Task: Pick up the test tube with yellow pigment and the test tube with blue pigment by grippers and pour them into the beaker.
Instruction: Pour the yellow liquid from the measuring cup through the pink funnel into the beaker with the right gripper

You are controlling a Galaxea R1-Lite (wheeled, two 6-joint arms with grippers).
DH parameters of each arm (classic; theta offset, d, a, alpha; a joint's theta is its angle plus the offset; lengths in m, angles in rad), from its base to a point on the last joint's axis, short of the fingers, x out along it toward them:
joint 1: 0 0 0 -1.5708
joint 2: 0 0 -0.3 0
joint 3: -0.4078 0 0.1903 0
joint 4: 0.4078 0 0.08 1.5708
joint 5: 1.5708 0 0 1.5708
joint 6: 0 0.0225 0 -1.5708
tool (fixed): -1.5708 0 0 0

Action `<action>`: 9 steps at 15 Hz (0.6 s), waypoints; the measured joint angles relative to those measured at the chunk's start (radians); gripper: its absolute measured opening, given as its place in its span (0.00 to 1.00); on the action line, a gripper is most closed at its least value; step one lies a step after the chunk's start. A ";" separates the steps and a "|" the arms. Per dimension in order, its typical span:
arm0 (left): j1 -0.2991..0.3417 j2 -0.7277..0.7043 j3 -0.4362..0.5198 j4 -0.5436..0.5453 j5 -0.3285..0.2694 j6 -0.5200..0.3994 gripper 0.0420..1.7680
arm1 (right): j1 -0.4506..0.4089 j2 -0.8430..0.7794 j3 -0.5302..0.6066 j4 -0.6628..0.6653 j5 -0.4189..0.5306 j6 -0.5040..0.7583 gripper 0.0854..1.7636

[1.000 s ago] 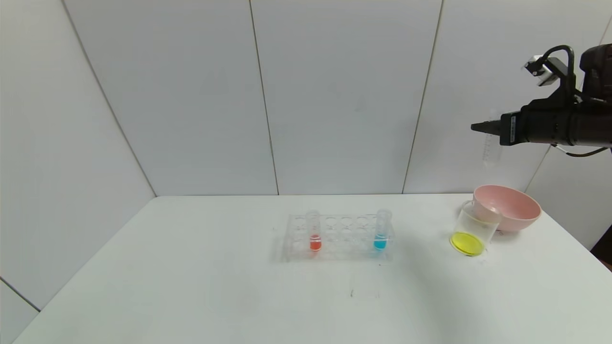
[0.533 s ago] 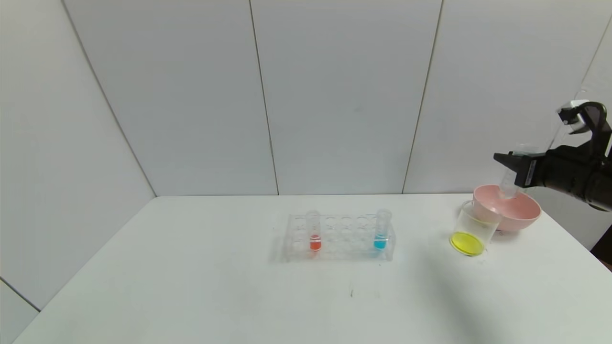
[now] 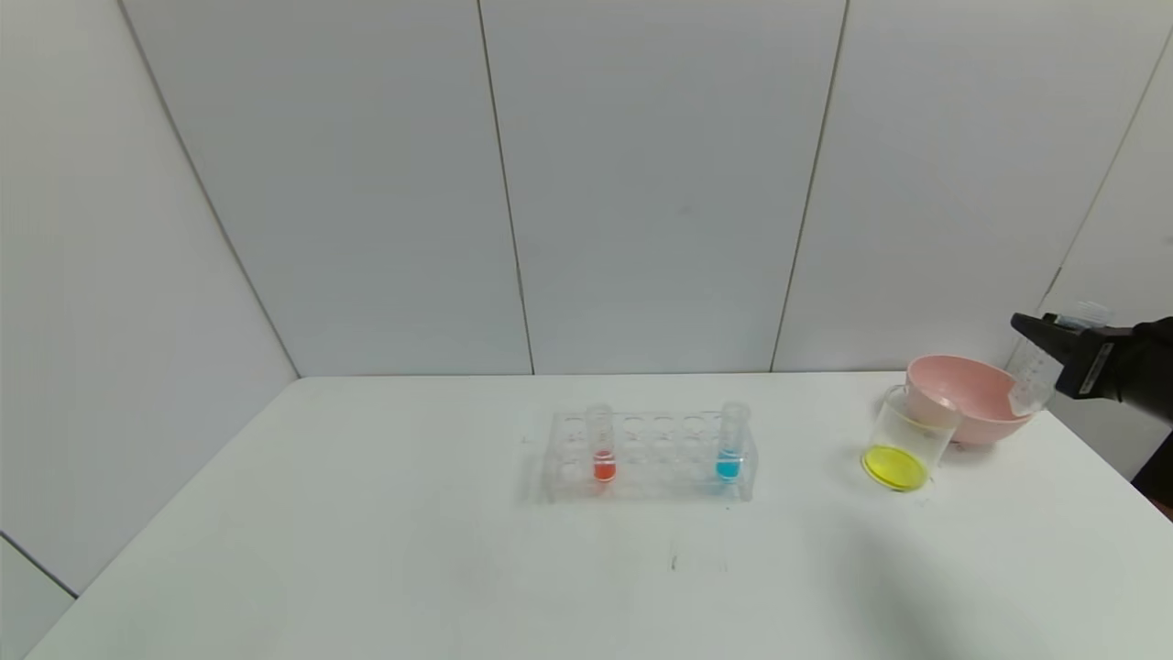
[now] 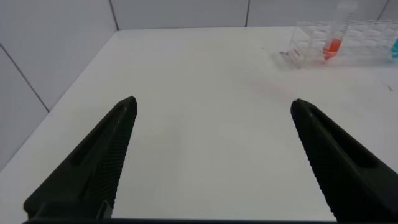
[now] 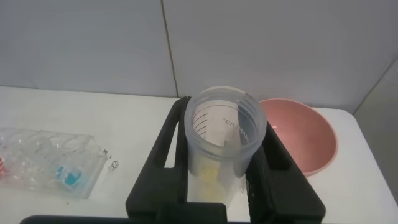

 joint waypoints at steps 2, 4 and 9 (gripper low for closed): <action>0.000 0.000 0.000 0.000 0.000 0.000 1.00 | -0.039 0.020 -0.013 -0.007 0.000 -0.002 0.29; 0.000 0.000 0.000 0.000 0.000 0.000 1.00 | -0.074 0.068 -0.039 -0.030 -0.001 -0.002 0.29; 0.000 0.000 0.000 0.000 0.000 0.000 1.00 | -0.129 0.280 -0.176 -0.117 -0.005 -0.003 0.29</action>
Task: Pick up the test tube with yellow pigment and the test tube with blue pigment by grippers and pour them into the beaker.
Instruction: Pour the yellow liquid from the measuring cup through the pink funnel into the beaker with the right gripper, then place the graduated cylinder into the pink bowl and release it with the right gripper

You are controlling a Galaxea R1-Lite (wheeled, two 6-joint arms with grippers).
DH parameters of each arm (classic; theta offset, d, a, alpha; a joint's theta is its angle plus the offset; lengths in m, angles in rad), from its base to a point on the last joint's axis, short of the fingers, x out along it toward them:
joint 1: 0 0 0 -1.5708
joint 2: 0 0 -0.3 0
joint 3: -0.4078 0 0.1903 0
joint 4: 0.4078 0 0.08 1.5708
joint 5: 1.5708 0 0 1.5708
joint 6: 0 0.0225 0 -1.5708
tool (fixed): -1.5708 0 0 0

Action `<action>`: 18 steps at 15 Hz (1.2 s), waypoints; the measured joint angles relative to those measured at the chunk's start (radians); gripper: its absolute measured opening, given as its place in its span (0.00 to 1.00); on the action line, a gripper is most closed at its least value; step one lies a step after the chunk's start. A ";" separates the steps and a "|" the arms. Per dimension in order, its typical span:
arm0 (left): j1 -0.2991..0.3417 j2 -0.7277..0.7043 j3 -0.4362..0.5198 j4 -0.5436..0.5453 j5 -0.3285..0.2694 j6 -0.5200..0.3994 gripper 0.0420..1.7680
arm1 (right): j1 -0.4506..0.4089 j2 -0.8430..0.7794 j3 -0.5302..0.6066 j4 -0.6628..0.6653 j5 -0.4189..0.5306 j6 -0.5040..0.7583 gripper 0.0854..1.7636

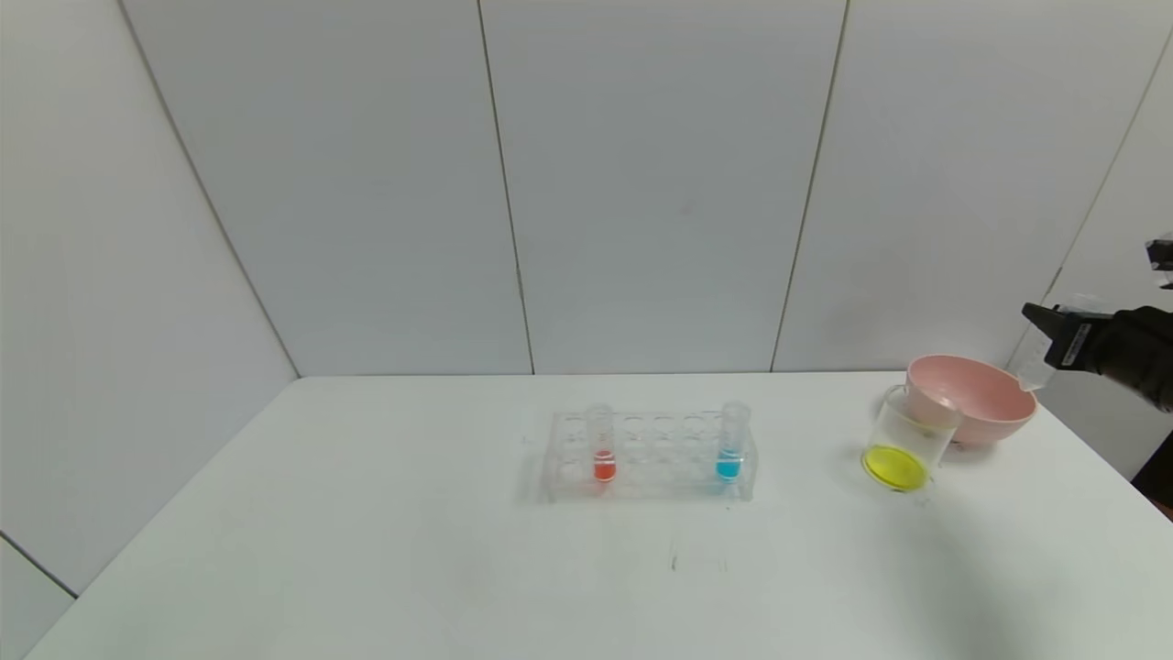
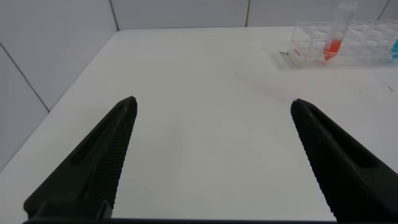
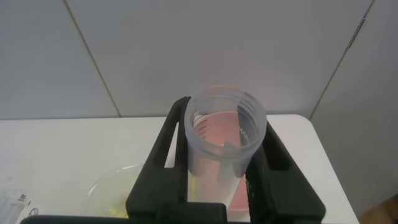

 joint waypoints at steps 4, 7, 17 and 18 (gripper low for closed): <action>0.000 0.000 0.000 0.000 0.000 0.000 1.00 | -0.005 0.176 -0.158 -0.009 -0.004 -0.026 0.29; 0.000 0.000 0.000 0.000 0.000 0.000 1.00 | 0.010 0.286 -0.261 -0.033 -0.011 -0.041 0.29; 0.000 0.000 0.000 0.000 0.000 0.000 1.00 | 0.028 0.432 -0.348 -0.060 -0.008 -0.041 0.49; 0.000 0.000 0.000 0.000 0.000 0.000 1.00 | 0.028 0.435 -0.353 -0.059 -0.010 -0.040 0.54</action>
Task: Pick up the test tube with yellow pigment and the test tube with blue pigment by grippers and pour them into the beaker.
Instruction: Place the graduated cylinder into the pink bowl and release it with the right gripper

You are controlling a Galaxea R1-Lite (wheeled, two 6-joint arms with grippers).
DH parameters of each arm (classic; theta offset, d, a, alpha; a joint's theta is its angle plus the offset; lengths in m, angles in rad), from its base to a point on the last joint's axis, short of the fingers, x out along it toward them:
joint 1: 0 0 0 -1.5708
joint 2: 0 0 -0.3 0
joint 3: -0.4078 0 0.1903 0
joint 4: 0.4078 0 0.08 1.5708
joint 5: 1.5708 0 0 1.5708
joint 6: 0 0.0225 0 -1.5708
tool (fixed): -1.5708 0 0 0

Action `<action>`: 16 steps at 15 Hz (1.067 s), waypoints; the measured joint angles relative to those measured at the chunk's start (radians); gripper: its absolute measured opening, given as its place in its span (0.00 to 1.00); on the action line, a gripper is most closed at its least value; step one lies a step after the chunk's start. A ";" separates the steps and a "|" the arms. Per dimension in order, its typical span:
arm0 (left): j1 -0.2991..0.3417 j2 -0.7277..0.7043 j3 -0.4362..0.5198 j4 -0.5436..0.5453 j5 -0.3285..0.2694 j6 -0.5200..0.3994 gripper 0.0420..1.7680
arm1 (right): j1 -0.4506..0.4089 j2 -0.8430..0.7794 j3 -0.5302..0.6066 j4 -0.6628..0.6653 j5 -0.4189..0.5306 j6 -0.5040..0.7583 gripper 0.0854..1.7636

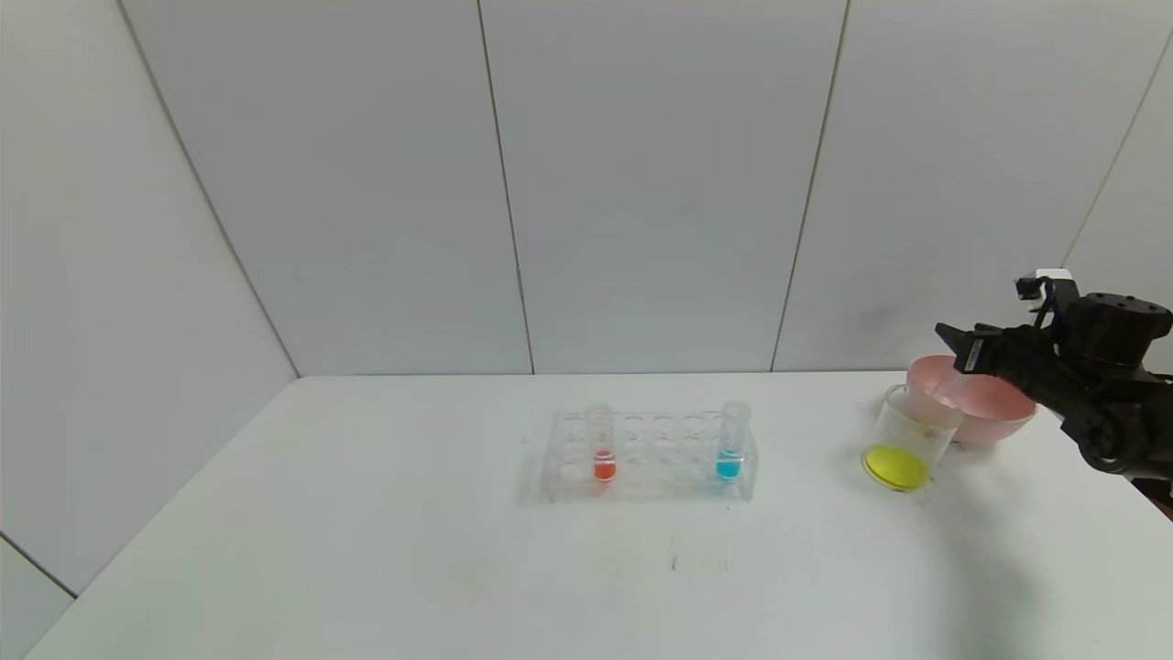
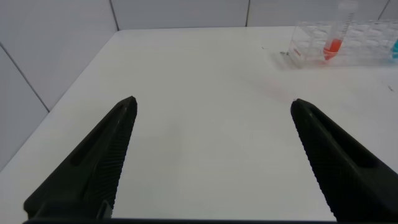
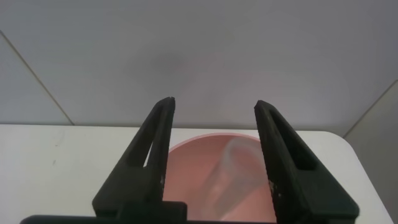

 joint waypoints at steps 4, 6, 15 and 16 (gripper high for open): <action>0.000 0.000 0.000 0.000 0.000 0.000 1.00 | 0.013 0.004 -0.016 0.000 -0.006 0.000 0.71; 0.000 0.000 0.000 0.000 0.000 0.000 1.00 | 0.044 0.001 -0.025 0.000 -0.066 0.000 0.77; 0.000 0.000 0.000 0.000 0.000 0.000 1.00 | 0.365 -0.071 0.047 -0.007 -0.392 0.013 0.90; 0.000 0.000 0.000 0.000 0.000 0.000 1.00 | 0.401 -0.093 0.087 -0.023 -0.402 0.024 0.91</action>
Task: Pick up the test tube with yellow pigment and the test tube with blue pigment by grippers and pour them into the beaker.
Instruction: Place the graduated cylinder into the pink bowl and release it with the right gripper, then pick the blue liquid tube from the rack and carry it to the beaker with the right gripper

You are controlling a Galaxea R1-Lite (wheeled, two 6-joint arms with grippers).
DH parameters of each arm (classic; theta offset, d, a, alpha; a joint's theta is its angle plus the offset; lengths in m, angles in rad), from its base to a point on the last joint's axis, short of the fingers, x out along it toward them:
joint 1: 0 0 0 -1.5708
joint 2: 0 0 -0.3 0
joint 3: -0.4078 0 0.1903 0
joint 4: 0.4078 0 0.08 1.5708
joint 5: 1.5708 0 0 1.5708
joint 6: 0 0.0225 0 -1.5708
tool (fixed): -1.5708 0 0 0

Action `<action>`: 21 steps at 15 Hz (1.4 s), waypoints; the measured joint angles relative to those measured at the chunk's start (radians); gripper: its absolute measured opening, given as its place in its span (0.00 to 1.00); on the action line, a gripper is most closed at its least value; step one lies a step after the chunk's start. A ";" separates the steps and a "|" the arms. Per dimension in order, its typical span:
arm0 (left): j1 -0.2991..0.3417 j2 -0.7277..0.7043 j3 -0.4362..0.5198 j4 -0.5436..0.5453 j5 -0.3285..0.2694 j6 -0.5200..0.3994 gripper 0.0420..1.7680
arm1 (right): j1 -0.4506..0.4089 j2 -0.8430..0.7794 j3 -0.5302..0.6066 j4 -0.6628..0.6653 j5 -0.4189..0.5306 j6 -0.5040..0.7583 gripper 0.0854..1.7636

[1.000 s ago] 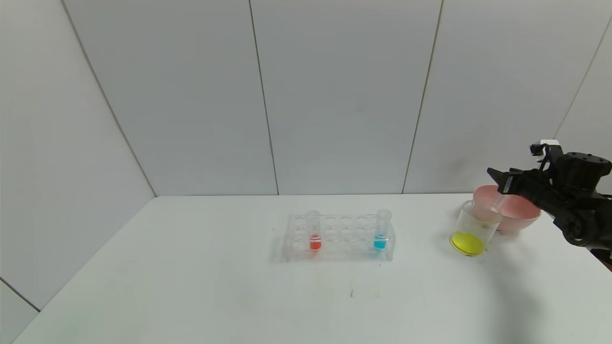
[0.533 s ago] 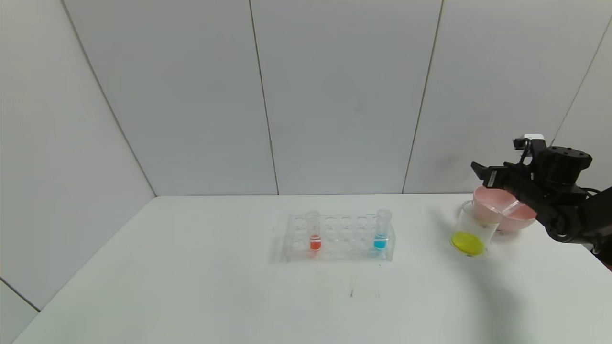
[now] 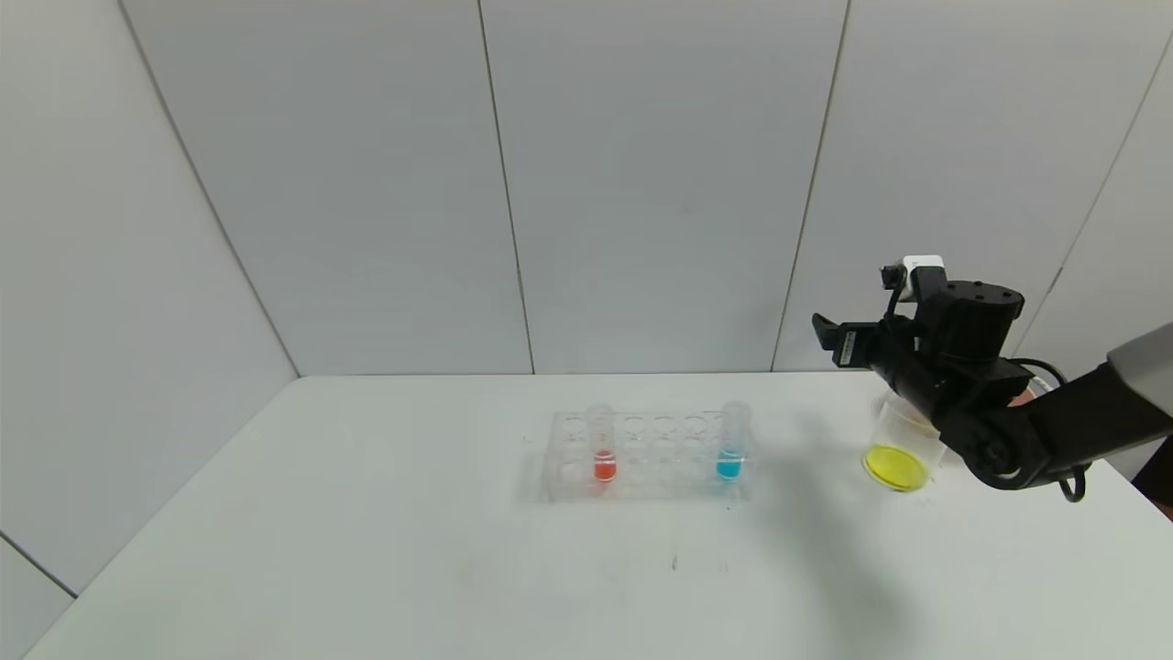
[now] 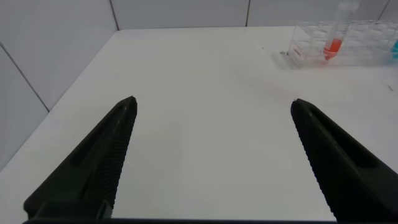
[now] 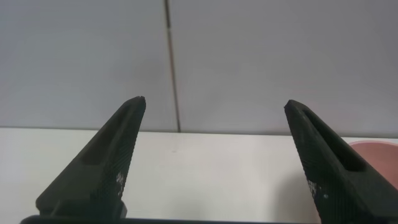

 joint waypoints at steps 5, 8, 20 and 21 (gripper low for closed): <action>0.000 0.000 0.000 0.000 0.000 0.000 1.00 | 0.154 -0.139 0.267 -0.139 -0.023 0.009 0.94; 0.000 0.000 0.000 0.000 0.000 0.000 1.00 | 0.248 -0.235 0.432 -0.173 -0.140 0.009 0.95; 0.000 0.000 0.000 0.000 0.000 0.000 1.00 | 0.705 -0.300 0.808 -0.545 -0.561 0.042 0.96; 0.000 0.000 0.000 0.000 0.000 0.000 1.00 | 0.726 -0.283 0.810 -0.561 -0.570 0.042 0.96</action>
